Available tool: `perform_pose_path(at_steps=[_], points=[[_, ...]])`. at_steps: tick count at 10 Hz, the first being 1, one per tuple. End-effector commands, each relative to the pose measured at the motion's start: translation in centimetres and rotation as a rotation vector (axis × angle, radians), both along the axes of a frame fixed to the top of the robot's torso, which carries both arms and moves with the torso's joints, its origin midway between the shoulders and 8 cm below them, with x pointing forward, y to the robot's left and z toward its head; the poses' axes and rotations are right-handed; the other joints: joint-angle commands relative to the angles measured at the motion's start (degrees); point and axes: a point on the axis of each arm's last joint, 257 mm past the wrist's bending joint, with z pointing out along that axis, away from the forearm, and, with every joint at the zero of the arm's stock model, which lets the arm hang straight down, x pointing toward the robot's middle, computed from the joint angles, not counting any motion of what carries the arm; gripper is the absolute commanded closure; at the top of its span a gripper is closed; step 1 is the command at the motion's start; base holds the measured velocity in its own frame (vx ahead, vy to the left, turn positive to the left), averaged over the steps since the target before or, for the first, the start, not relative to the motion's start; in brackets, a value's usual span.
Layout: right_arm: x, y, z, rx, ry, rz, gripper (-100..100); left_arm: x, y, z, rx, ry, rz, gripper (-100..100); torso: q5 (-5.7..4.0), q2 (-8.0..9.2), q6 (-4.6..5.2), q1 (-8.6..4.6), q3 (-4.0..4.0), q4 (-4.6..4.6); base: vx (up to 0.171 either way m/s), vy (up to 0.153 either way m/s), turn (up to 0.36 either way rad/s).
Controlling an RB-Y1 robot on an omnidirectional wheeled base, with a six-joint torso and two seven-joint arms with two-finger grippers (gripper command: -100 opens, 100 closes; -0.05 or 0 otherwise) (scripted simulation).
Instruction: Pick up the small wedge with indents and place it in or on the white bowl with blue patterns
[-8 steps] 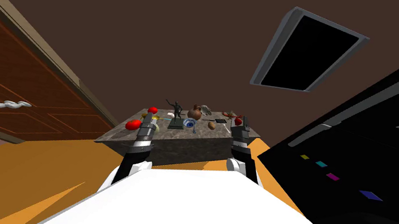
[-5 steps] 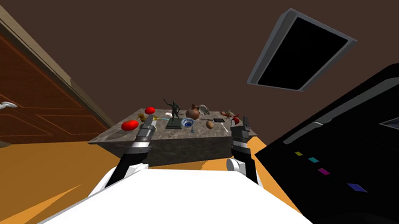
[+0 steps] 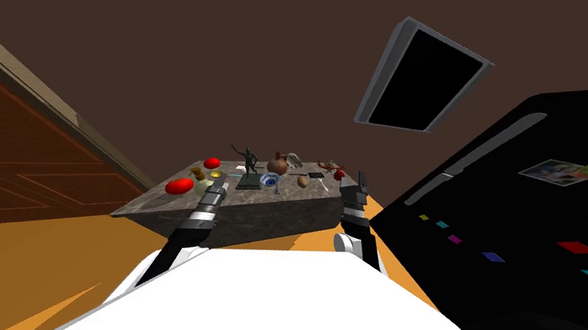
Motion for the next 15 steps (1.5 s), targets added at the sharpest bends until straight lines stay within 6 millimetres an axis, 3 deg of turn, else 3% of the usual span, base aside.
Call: perform_pose_path(at_steps=[1, 15], points=[[0.0, 0.0, 0.0, 0.0, 0.0, 0.0, 0, 0.0, 0.6, -1.1, 0.009, 0.049, 0.0, -100, 0.0, 0.0, 0.0, 0.0, 0.0, 0.0, -0.017, -0.056, -0.082], [0.0, 0.0, 0.0, 0.0, 0.0, 0.0, 0, -2.6, 6.5, -11.4, 0.095, 0.505, 0.034, -100, 0.0, -0.07, -0.01, 0.0, -0.04, -0.01, -0.014, -0.079, -0.105]])
